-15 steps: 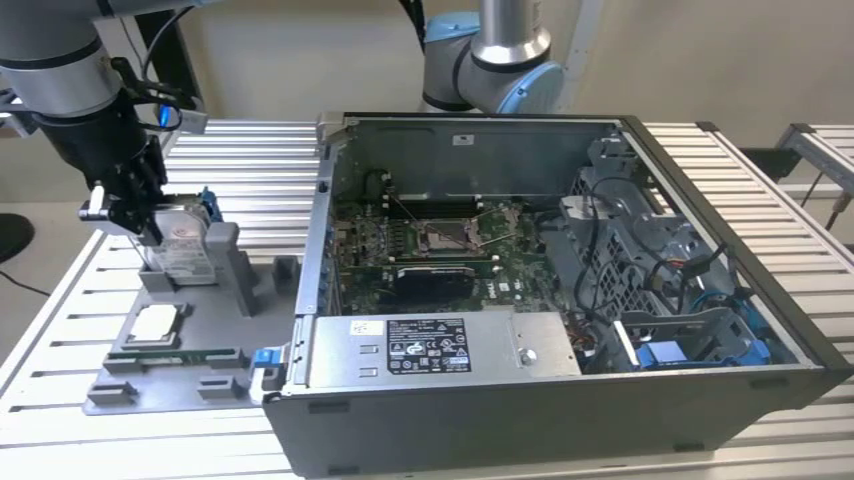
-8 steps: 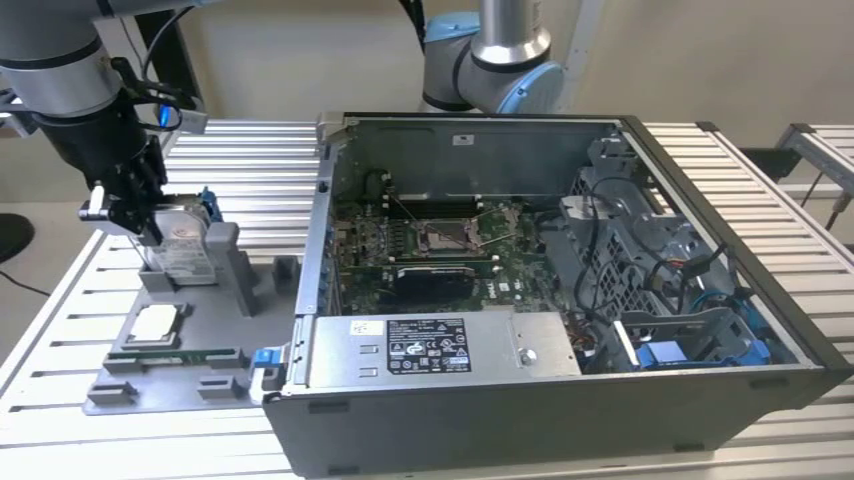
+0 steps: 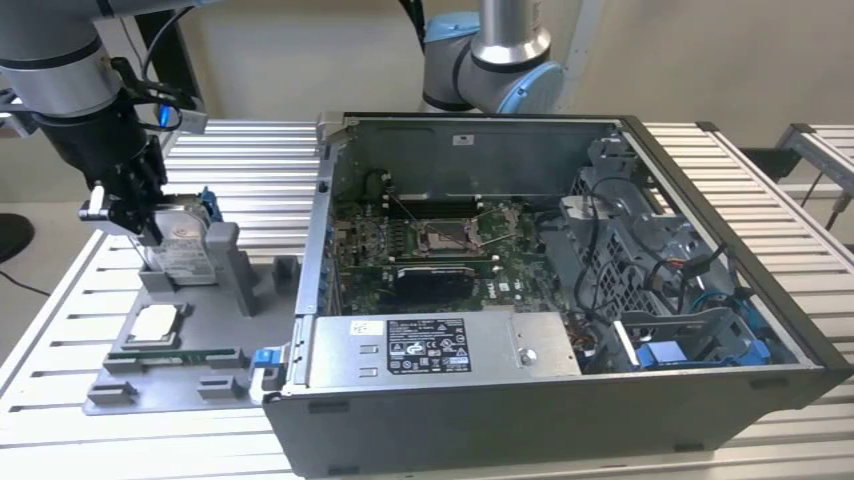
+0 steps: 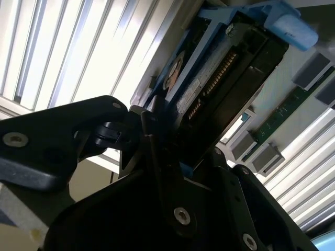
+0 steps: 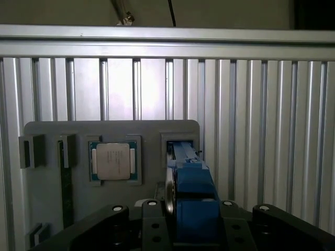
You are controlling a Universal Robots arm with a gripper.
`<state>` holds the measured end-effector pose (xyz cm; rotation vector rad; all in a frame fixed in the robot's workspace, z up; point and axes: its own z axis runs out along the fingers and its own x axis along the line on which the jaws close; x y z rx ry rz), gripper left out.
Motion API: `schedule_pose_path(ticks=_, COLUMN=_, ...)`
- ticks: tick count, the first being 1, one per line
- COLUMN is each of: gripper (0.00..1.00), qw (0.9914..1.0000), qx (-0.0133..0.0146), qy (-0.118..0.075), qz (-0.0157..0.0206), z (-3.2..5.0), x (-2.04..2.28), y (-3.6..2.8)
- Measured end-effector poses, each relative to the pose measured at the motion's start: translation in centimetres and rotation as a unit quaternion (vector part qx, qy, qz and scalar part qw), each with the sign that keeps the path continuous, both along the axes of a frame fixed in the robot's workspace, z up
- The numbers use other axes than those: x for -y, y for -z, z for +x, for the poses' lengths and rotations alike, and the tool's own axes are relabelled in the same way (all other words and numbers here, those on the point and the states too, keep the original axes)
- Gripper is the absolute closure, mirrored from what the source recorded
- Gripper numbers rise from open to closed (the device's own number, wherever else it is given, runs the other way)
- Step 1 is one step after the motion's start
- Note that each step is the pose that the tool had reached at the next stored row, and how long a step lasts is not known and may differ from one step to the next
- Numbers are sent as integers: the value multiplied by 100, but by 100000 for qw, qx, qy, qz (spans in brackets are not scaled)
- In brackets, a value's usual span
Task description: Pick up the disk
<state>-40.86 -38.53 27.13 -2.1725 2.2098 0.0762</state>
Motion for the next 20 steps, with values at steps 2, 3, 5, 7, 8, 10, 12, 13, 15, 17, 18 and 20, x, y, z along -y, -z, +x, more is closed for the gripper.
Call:
schedule_pose_path(ticks=2, gripper=100, qw=100000, qx=1, qy=6, qz=-9, z=-1, x=-1, y=0)
schedule_pose_path(ticks=3, gripper=100, qw=100000, qx=0, qy=6, qz=-10, z=-1, x=-1, y=0)
schedule_pose_path(ticks=5, gripper=100, qw=100000, qx=-2, qy=3, qz=-14, z=0, x=0, y=0)
schedule_pose_path(ticks=7, gripper=100, qw=100000, qx=-2, qy=2, qz=-21, z=0, x=0, y=0)
schedule_pose_path(ticks=8, gripper=100, qw=100000, qx=-2, qy=3, qz=-21, z=0, x=0, y=0)
schedule_pose_path(ticks=10, gripper=100, qw=100000, qx=-3, qy=2, qz=-28, z=0, x=0, y=0)
schedule_pose_path(ticks=12, gripper=100, qw=100000, qx=0, qy=2, qz=-30, z=0, x=0, y=0)
schedule_pose_path(ticks=13, gripper=100, qw=100000, qx=3, qy=-1, qz=-37, z=0, x=0, y=0)
schedule_pose_path(ticks=15, gripper=100, qw=100000, qx=2, qy=-2, qz=-45, z=0, x=0, y=0)
schedule_pose_path(ticks=17, gripper=100, qw=100000, qx=-1, qy=-1, qz=-51, z=0, x=0, y=0)
schedule_pose_path(ticks=18, gripper=100, qw=100000, qx=-3, qy=-2, qz=-53, z=0, x=0, y=0)
schedule_pose_path(ticks=20, gripper=100, qw=100000, qx=-1, qy=-1, qz=-56, z=0, x=0, y=0)
